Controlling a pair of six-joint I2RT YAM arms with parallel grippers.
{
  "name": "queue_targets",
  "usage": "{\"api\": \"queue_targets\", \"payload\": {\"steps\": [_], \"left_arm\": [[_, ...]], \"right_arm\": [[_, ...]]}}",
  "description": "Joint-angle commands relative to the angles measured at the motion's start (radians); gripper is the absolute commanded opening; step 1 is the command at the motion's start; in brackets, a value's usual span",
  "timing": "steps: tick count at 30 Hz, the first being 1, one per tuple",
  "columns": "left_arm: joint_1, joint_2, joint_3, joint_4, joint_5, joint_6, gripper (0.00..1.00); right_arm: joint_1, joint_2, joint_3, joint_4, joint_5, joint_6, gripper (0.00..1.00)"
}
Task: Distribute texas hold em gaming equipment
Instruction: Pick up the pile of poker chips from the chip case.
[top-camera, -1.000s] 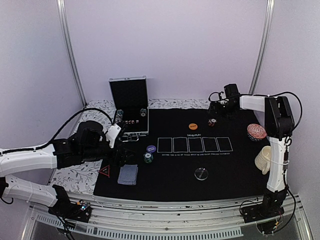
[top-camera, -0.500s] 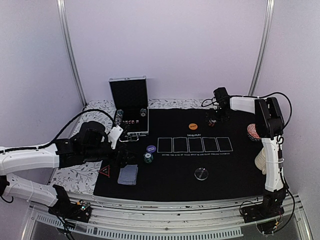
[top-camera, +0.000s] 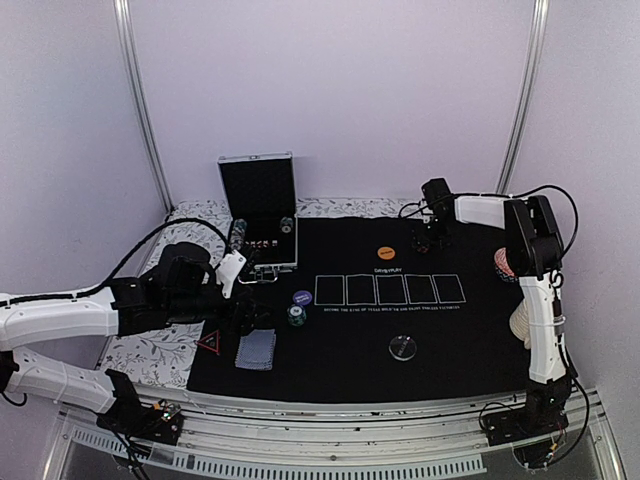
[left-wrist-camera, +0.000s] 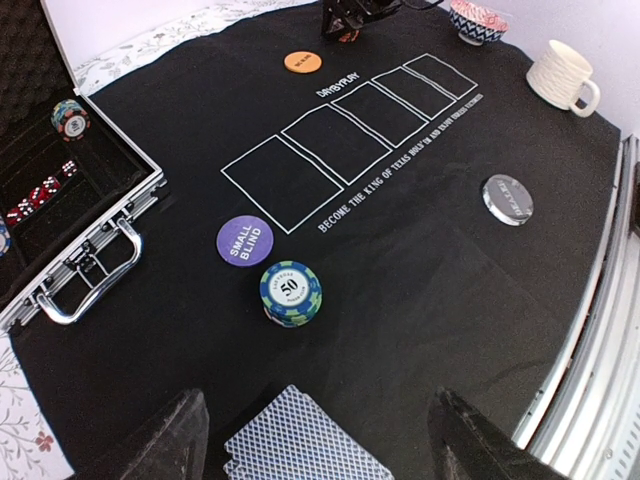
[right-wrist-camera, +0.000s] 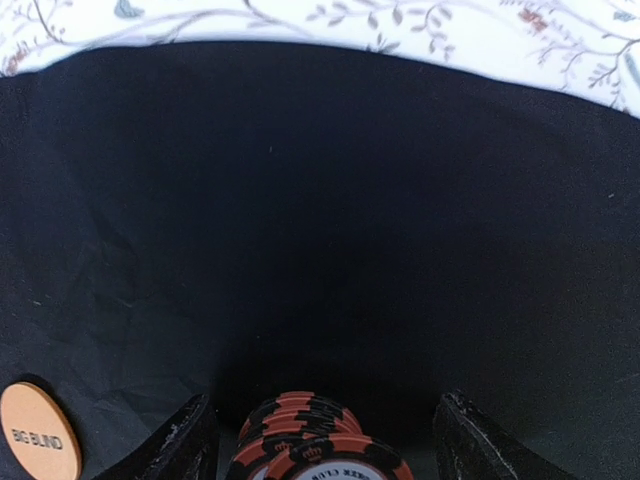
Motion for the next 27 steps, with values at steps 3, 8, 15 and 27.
{"api": "queue_targets", "payload": {"steps": [3,8,15,27], "left_arm": [[0.019,-0.005,-0.005,0.014,0.011,0.013,0.78],[0.02,0.001,-0.004,0.011,0.01,0.013,0.78],[0.02,-0.001,-0.003,0.009,0.009,0.013,0.78],[0.021,-0.003,0.004,0.009,0.011,0.018,0.78]], "right_arm": [[0.012,0.039,0.022,-0.007,-0.007,-0.003,0.76],[0.015,0.044,0.024,-0.007,0.003,-0.005,0.63],[0.022,0.044,0.03,-0.015,0.02,-0.009,0.45],[0.023,0.015,0.028,-0.03,0.017,-0.011,1.0]]}}
